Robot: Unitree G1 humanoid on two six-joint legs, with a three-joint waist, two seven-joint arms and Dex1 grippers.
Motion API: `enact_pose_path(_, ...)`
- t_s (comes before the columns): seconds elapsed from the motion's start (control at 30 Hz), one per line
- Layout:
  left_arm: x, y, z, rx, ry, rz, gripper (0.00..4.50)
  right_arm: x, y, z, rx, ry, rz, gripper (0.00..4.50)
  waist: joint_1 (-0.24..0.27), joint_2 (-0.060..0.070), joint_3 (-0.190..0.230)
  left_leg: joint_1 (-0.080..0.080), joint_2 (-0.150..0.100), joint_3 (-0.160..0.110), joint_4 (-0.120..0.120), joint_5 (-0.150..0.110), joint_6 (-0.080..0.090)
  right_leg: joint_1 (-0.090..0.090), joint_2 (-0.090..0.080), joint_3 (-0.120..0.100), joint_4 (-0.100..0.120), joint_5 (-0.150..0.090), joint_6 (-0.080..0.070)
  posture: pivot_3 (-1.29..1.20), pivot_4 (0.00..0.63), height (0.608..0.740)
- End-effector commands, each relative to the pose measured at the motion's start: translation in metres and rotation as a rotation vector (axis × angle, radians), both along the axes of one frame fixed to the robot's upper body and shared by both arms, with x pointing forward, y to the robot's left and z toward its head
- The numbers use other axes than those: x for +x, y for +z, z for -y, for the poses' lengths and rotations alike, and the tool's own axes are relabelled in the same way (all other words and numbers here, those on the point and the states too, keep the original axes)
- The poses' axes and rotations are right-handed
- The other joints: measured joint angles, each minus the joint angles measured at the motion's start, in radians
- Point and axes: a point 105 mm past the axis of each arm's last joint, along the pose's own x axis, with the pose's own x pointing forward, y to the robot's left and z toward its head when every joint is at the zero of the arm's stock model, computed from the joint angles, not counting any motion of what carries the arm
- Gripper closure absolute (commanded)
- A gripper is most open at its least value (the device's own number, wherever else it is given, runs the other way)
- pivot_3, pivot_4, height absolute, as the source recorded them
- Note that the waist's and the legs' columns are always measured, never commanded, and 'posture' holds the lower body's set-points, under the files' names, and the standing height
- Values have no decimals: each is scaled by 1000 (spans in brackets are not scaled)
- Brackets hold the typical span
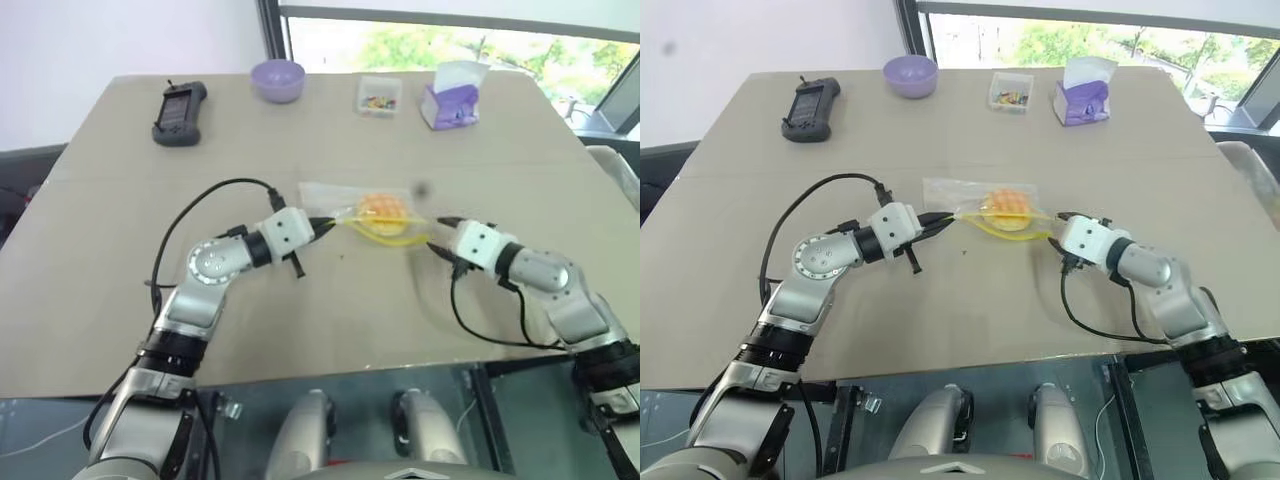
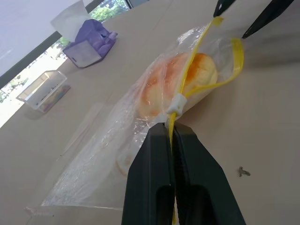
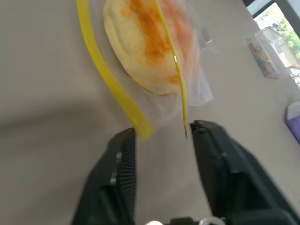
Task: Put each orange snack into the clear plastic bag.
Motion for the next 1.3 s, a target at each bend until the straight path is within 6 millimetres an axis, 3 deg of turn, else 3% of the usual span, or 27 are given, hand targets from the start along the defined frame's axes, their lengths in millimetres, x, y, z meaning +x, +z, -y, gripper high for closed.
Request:
enact_pose_path(0.03,-3,16,2,-23,-2,40,4500,-17,37,-15,46,112,77,2189,-2,0,0,0,0,0,1,0,0,1,0,0,0,0,0,0,150,740)
enact_pose_path(0.2,-2,20,12,-15,-15,41,4500,-20,59,-78,57,269,167,2189,-11,0,0,2,4,-2,3,0,0,1,4,0,1,0,0,0,150,740)
enact_pose_path(0.33,-2,23,16,-18,-21,31,4500,-12,63,-113,48,314,215,2189,-1,0,0,2,6,-1,3,0,0,1,7,0,1,1,-1,0,150,740)
enact_pose_path(0.43,-3,25,16,-23,-19,29,4500,-9,65,-128,11,344,267,2189,8,0,0,0,6,0,4,0,-1,1,6,-2,0,1,-1,0,150,740)
enact_pose_path(0.7,-5,28,14,-25,-6,28,4500,-6,58,-132,-79,396,305,2189,3,0,0,-1,5,0,3,0,-1,1,5,-2,-1,1,-1,0,150,740)
enact_pose_path(0.8,-6,28,13,-24,-2,29,4500,-5,58,-133,-91,399,319,2963,-2,0,0,0,5,0,3,0,-1,1,5,-2,0,1,-1,0,150,740)
enact_pose_path(0.9,-6,28,12,-22,2,29,4500,-3,58,-134,-96,394,331,2963,-3,0,0,0,5,0,3,0,-1,1,5,-2,0,1,-1,0,150,740)
enact_pose_path(1.0,-6,29,12,-22,2,30,4500,-1,59,-134,-101,390,339,3773,-2,0,0,0,5,0,3,0,-1,1,5,-2,0,1,-1,0,150,740)
enact_pose_path(1.3,-6,29,12,-22,5,36,4500,-2,59,-139,-113,414,359,3773,-2,0,0,0,5,0,3,0,-1,1,5,-2,0,1,-1,0,150,740)
